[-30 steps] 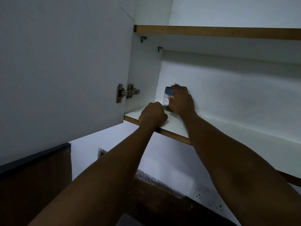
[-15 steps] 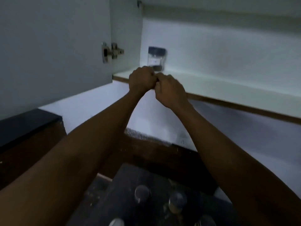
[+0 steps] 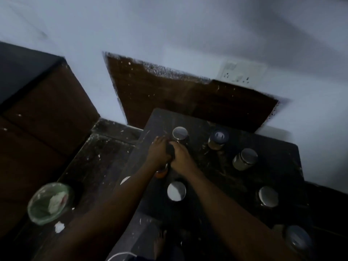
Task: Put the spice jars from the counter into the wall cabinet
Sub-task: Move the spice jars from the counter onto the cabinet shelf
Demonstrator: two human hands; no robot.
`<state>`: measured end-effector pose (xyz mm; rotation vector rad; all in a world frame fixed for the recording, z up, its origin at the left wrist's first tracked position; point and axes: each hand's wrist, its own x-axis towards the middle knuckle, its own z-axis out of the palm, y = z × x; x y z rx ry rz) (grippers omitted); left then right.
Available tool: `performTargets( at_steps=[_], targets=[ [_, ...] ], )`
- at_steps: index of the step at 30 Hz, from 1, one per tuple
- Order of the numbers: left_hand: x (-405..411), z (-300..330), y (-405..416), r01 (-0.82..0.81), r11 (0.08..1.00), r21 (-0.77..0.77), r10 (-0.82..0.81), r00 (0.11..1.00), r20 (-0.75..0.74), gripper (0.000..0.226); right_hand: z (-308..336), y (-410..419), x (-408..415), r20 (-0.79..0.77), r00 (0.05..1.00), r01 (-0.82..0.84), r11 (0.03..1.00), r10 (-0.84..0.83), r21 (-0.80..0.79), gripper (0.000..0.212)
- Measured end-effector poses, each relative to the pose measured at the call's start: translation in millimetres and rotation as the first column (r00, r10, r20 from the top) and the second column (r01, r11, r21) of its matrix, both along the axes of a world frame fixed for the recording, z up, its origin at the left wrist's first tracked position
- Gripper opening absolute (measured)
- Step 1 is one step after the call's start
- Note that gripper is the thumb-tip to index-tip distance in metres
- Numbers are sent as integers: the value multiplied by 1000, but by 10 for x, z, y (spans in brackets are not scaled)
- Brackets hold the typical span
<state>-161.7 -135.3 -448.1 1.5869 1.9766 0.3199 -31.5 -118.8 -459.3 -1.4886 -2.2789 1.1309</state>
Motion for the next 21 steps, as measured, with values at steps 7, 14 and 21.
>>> performTargets(
  at_steps=[7, 14, 21],
  targets=[
    [36, -384, -165, 37, 982, -186, -62, 989, -134, 74, -135, -210, 24, 84, 996, 28, 992, -18, -121, 71],
    [-54, 43, 71, 4, 989, 147, -10, 999, 43, 88, 249, 34, 137, 26, 998, -57, 997, 56, 51, 75],
    [-43, 1270, 666, 14, 876, 483, -133, 968, 213, 93, 1368, 552, 148, -36, 999, 10, 873, 8, 487, 85]
  ],
)
